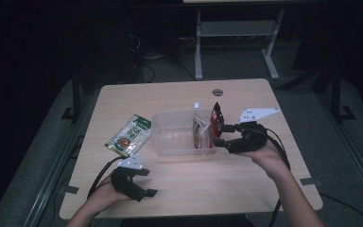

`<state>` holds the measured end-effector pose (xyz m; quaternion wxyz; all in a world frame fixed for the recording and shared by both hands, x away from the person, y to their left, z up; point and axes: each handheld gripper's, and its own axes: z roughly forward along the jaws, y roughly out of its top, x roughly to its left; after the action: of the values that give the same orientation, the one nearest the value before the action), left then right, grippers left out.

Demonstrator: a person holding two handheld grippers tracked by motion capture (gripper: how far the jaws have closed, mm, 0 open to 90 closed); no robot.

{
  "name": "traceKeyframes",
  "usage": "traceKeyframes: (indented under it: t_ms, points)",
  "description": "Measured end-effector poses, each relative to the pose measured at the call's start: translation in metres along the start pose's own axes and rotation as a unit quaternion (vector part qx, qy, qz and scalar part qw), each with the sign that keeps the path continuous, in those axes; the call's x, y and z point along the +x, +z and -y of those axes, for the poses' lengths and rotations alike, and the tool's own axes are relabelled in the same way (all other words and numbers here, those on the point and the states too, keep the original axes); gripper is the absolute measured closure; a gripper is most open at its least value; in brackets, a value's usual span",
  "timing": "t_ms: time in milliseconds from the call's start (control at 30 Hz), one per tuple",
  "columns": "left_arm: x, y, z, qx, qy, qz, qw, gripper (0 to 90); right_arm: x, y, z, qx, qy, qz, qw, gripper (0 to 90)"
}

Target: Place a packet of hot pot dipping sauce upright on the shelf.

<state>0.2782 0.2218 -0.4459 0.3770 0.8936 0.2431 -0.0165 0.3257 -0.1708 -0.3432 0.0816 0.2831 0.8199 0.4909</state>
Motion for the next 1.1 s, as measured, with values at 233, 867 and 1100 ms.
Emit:
traceKeyframes:
  t_ms: [233, 867, 1100]
  points:
    - [0.001, -0.001, 0.000, -0.003, -0.005, -0.003, 1.0000, 13.5, 0.011, -0.003, 0.028, 0.007, 0.002, -0.005, 1.0000, 36.1]
    - [0.008, -0.017, 0.001, -0.005, -0.022, -0.046, 0.9987, 14.9, 0.022, -0.003, 0.108, 0.074, 0.030, 0.003, 0.9968, 25.2]
    - [0.015, -0.029, 0.000, -0.006, -0.029, -0.074, 0.9968, 15.0, 0.021, -0.004, 0.117, 0.082, 0.037, 0.016, 0.9959, 23.3]
